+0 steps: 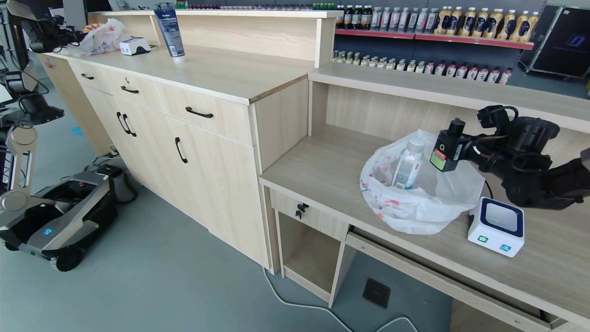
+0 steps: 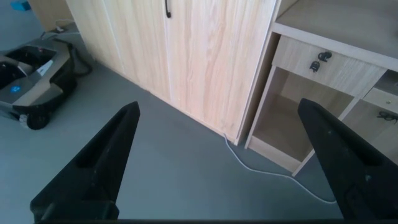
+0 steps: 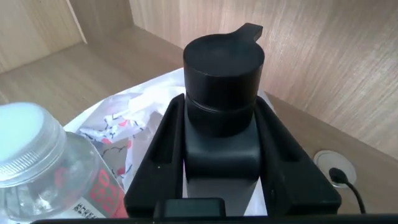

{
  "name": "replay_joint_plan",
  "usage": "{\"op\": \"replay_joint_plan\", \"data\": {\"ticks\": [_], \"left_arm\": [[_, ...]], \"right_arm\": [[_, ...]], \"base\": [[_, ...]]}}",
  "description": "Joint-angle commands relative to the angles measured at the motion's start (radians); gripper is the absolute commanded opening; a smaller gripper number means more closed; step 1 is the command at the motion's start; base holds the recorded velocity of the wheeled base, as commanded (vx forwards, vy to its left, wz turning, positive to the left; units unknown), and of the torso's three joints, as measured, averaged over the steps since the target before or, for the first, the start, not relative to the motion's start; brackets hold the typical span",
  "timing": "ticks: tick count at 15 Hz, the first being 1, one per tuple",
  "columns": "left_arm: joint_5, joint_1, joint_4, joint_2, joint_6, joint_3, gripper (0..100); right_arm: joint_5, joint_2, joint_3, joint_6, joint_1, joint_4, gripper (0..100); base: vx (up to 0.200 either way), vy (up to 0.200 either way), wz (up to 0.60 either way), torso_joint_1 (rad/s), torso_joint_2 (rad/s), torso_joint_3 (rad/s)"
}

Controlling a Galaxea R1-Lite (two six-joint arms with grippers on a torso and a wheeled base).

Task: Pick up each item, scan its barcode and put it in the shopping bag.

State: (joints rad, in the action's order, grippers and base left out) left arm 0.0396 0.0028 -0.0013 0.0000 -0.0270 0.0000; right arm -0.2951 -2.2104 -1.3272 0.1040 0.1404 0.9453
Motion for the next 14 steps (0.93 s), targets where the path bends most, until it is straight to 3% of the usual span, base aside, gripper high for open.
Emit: {"op": "replay_joint_plan", "data": {"ticks": [1, 14], "left_arm": [[0.0, 0.0, 0.0, 0.0, -0.001, 0.0, 100], [0.0, 0.0, 0.0, 0.0, -0.001, 0.0, 100]], "right_arm": [[-0.013, -0.068, -0.032, -0.001, -0.009, 0.0, 0], [-0.075, -0.27, -0.279, 0.008, -0.035, 0.038, 0]], "base": [[0.0, 0.0, 0.0, 0.0, 0.0, 0.0], [0.0, 0.0, 0.0, 0.0, 0.0, 0.0]]}}
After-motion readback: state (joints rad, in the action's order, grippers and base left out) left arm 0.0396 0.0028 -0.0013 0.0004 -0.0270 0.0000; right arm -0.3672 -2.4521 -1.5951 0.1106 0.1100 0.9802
